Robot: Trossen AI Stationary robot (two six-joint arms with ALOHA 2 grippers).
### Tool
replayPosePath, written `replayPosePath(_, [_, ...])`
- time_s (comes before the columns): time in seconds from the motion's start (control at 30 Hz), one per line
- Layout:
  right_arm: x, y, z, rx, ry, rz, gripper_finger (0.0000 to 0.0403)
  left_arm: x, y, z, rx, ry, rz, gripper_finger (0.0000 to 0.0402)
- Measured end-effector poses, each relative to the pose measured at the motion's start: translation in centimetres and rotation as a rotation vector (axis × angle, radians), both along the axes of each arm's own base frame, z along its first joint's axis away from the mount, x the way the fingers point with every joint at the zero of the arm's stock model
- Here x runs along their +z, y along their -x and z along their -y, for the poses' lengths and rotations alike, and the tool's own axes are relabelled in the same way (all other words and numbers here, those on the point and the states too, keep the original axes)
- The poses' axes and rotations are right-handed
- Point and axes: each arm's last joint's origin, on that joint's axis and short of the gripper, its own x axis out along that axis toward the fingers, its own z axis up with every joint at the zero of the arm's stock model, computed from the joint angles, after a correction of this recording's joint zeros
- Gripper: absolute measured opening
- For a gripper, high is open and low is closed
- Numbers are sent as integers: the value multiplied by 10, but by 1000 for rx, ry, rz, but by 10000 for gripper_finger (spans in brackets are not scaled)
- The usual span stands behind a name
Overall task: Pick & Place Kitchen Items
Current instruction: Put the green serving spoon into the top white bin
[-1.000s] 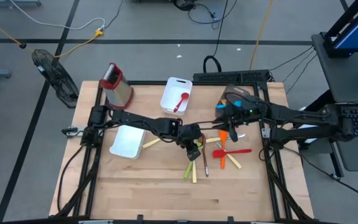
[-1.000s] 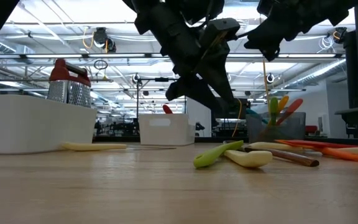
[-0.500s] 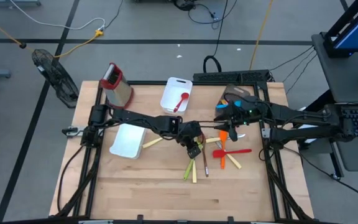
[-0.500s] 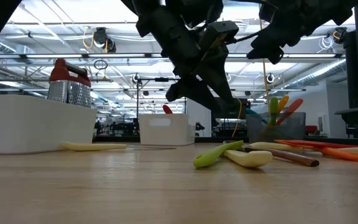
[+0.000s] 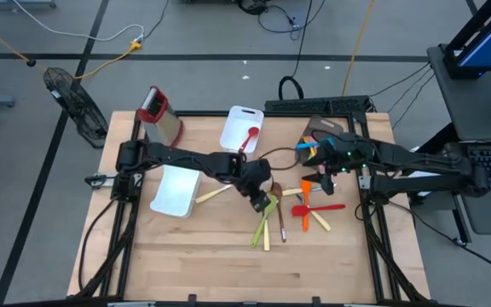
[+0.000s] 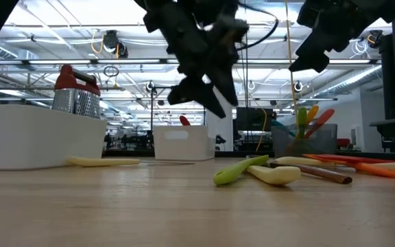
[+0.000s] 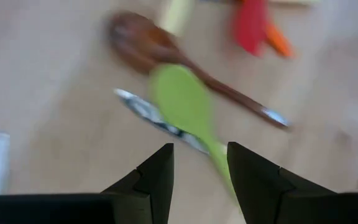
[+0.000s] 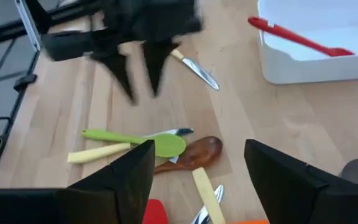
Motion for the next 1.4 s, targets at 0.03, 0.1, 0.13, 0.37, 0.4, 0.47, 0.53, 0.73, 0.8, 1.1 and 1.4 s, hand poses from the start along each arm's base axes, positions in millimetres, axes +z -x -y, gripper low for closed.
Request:
replayPosePath(0.03, [1, 2, 0, -2, 1, 6, 245, 1, 0, 6, -21, 31, 4, 152])
replayPosePath(0.1, [3, 4, -1, -17, 11, 13, 247, 2, 1, 17, -55, 87, -6, 152])
replayPosePath(0.13, [4, 5, 0, -24, 17, 19, 247, 2, 2, 22, -63, 100, -13, 152])
replayPosePath(0.37, [6, 4, 0, -24, 22, 41, 248, 1, 2, 34, 6, 114, -37, 152])
replayPosePath(0.4, [6, 4, 0, -23, 22, 41, 247, 1, 2, 34, 17, 115, -37, 152])
replayPosePath(0.47, [5, 4, 0, -23, 23, 40, 247, 2, 1, 34, 46, 114, -33, 152])
replayPosePath(0.53, [5, 4, 0, -23, 23, 40, 248, 1, 1, 34, 73, 110, -35, 152])
replayPosePath(0.73, [5, 4, 0, -22, 24, 40, 249, -16, -10, 41, 109, 131, -26, 152])
replayPosePath(0.8, [5, 4, 0, -22, 23, 38, 249, -25, -11, 43, 124, 132, -55, 152])
replayPosePath(1.1, [5, 3, 0, -22, 24, 45, 249, -45, -18, 52, 164, 83, -55, 152])
replayPosePath(1.4, [6, 3, 0, -25, 20, 52, 247, -69, -20, 57, 174, 86, -117, 152])
